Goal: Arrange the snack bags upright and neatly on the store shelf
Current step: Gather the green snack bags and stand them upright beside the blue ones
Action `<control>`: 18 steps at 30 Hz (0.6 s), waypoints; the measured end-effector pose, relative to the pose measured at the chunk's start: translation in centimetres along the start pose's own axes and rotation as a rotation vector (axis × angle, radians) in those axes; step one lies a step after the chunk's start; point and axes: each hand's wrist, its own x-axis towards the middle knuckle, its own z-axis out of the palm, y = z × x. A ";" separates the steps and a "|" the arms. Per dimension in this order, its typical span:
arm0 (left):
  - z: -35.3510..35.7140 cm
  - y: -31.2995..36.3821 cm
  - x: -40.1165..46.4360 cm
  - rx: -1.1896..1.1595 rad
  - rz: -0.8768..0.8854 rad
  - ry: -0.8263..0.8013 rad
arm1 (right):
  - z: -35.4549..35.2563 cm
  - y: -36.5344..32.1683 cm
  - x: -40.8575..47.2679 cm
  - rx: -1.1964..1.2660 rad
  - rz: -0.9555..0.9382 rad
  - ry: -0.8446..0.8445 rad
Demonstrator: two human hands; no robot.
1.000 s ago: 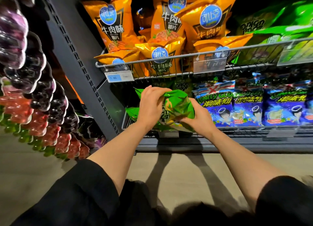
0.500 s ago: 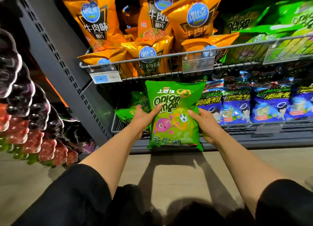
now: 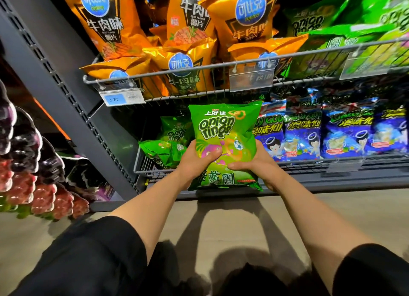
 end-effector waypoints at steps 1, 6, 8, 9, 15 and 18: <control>0.3 -0.2 0.3 0.012 0.003 -0.002 | -0.3 0.3 0.1 0.011 -0.012 0.044; 0.4 -1.4 2.8 0.224 -0.002 0.282 | -3.2 0.7 0.2 -0.074 -0.043 0.345; 0.1 -2.6 3.4 0.418 -0.031 0.333 | -4.2 1.1 0.1 -0.147 -0.045 0.495; 0.1 -3.1 3.6 0.472 -0.055 0.313 | -4.6 1.2 0.0 -0.189 -0.039 0.568; 1.9 -5.4 4.4 0.649 0.027 0.155 | -5.7 2.4 -0.2 -0.366 -0.006 0.672; 2.9 -6.5 5.2 0.753 0.033 0.144 | -5.6 3.5 0.2 -0.358 -0.021 0.649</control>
